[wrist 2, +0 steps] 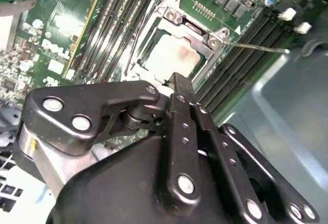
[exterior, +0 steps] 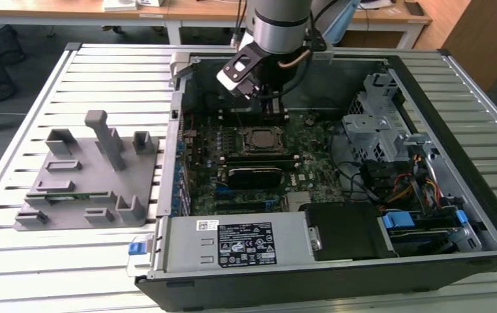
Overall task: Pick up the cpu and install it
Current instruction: 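Install the first cpu locking lever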
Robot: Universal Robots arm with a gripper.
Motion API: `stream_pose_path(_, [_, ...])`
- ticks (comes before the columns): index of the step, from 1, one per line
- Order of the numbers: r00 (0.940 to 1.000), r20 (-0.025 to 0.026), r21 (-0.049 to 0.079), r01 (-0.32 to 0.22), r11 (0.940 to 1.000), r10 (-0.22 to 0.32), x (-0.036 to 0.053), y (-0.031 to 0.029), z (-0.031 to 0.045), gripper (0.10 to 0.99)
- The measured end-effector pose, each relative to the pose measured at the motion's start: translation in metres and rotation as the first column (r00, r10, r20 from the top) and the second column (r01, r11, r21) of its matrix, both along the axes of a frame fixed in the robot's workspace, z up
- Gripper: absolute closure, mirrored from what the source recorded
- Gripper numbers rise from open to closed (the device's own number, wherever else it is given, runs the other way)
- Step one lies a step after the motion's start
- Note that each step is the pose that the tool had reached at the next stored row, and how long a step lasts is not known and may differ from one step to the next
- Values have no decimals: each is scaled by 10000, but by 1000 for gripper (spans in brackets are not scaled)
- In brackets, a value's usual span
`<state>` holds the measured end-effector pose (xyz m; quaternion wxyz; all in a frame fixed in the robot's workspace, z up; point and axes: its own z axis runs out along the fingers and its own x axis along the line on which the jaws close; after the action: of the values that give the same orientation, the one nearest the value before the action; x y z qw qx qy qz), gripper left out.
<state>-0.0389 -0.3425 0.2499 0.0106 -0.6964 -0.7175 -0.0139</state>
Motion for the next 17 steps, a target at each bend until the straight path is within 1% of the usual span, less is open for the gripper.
stream_pose_path(3, [10000, -1, -1, 0, 10000, 0, 0, 0, 114, 980])
stream_pose_path(4, [10000, 0, -1, 0, 10000, 0, 0, 0, 139, 980])
stream_pose_path(6, [10000, 0, -1, -43, 10000, 43, 0, 0, 143, 980])
stream_pose_path(8, [9993, 0, -2, -387, 9993, 387, 0, 0, 143, 980])
stream_pose_path(10, [9972, -1, -3, -745, 9972, 745, 0, 0, 143, 980])
stream_pose_path(12, [9939, -1, -2, -1103, 9939, 1103, 0, 0, 142, 980])
stream_pose_path(14, [9893, -1, -3, -1460, 9893, 1460, 0, 0, 142, 980])
stream_pose_path(17, [9796, -1, -2, -2007, 9796, 2007, 0, 0, 141, 980])
